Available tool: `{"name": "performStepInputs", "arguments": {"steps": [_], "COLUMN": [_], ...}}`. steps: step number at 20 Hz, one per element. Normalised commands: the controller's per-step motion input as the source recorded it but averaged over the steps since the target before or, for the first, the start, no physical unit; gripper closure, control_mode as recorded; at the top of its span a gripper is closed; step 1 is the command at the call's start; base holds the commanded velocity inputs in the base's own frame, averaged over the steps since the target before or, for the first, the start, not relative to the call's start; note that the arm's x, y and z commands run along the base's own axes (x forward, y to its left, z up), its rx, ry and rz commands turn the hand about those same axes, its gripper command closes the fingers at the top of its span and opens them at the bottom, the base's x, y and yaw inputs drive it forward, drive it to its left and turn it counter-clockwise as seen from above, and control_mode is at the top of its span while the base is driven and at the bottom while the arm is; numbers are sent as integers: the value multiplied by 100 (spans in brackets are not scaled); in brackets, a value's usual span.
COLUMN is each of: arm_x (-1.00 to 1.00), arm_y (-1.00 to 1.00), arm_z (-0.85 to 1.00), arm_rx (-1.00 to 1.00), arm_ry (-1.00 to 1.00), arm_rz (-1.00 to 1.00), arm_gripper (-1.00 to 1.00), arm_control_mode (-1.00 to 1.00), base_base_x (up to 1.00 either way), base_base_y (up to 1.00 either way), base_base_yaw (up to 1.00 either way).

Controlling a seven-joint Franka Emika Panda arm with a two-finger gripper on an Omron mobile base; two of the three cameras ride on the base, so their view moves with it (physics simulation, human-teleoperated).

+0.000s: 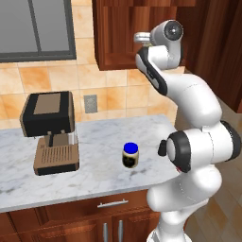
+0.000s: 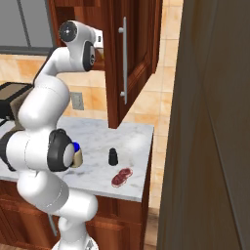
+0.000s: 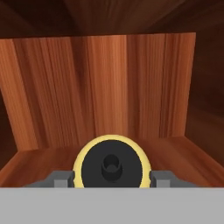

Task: There are various items on the counter. Only move the condiments/shakers into the cabinet.

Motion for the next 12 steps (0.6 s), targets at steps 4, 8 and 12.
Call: {"name": "performStepInputs", "arguments": {"steps": [4, 8, 12], "arm_x": [36, 15, 8], "arm_y": [0, 0, 4], "arm_z": [-3, -8, -1], "arm_rx": [0, 0, -1], "arm_ry": [0, 11, 9], "arm_rz": [0, 0, 0], "arm_gripper": [100, 100, 100], "arm_control_mode": [-100, -100, -100], "base_base_x": [0, 0, 0], "base_base_y": [0, 0, 0], "base_base_yaw": [0, 0, 0]}}
